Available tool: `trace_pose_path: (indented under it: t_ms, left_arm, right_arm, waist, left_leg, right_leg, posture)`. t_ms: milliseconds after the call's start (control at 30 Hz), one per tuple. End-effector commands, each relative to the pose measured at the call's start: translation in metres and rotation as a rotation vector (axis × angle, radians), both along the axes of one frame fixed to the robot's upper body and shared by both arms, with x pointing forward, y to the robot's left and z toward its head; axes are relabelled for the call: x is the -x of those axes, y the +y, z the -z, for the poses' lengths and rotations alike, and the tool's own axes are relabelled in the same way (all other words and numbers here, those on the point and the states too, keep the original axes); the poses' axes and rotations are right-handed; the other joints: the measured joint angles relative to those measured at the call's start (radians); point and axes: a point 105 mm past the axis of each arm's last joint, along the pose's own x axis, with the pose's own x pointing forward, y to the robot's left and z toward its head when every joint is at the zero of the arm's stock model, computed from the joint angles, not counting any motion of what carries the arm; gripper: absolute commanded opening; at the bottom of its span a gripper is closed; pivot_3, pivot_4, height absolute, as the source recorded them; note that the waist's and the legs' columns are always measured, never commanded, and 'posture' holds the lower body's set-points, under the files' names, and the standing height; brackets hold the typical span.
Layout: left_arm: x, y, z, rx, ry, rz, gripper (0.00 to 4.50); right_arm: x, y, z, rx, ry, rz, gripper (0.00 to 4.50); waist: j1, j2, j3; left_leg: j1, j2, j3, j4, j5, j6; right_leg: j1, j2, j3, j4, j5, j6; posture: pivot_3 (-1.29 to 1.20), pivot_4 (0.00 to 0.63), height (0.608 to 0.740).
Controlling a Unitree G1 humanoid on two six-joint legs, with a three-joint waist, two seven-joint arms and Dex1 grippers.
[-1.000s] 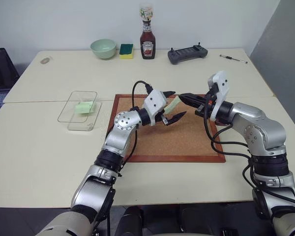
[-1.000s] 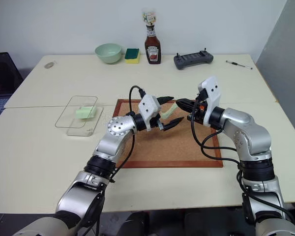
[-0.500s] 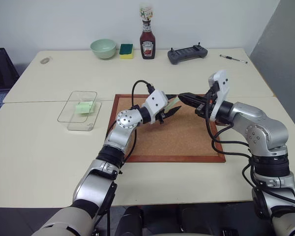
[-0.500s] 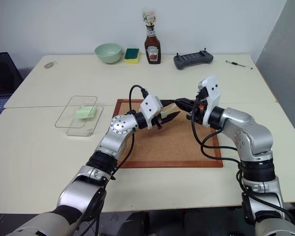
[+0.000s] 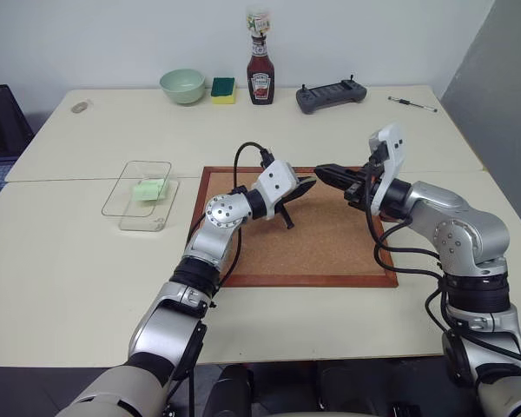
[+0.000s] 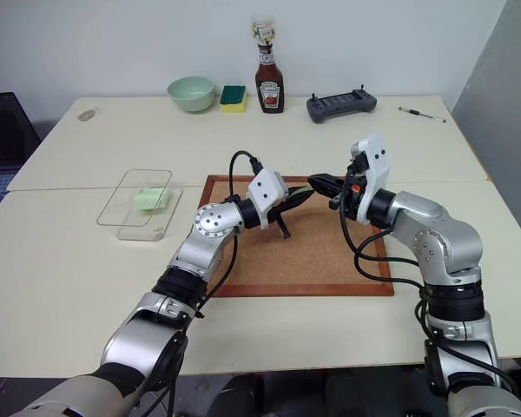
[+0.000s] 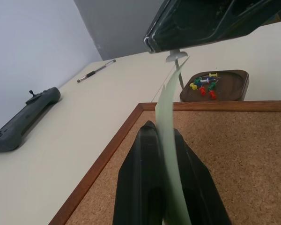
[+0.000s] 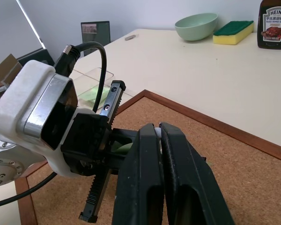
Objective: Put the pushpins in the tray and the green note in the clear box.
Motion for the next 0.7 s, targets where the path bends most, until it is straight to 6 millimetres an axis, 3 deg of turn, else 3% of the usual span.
trace_pose_path:
  t_ms: [33,367,700]
  left_arm:
    - [0.007,-0.005,-0.013,0.029,-0.054,0.046,0.08]
    - [0.022,-0.011,-0.006,-0.023,-0.108,0.120,0.08]
    - [0.026,-0.009,0.005,-0.086,-0.152,0.134,0.08]
  right_arm:
    - [0.006,0.002,-0.017,-0.027,-0.064,-0.011,0.00]
    - [0.005,0.006,-0.018,-0.103,-0.052,0.031,0.00]
    - [-0.009,-0.010,-0.033,-0.253,-0.037,0.176,0.00]
  waist:
    - [0.000,0.000,0.000]
    - [0.000,0.000,0.000]
    - [0.000,0.000,0.000]
  left_leg:
    - [0.000,0.000,0.000,0.000,0.000,0.000]
    - [0.000,0.000,0.000,0.000,0.000,0.000]
    - [0.000,0.000,0.000,0.000,0.000,0.000]
  right_leg:
    - [0.000,0.000,0.000,0.000,0.000,0.000]
    - [0.000,0.000,0.000,0.000,0.000,0.000]
    - [0.000,0.000,0.000,0.000,0.000,0.000]
  posture:
    - [0.00,0.150,0.740]
    - [0.00,0.150,0.740]
    - [0.00,0.150,0.740]
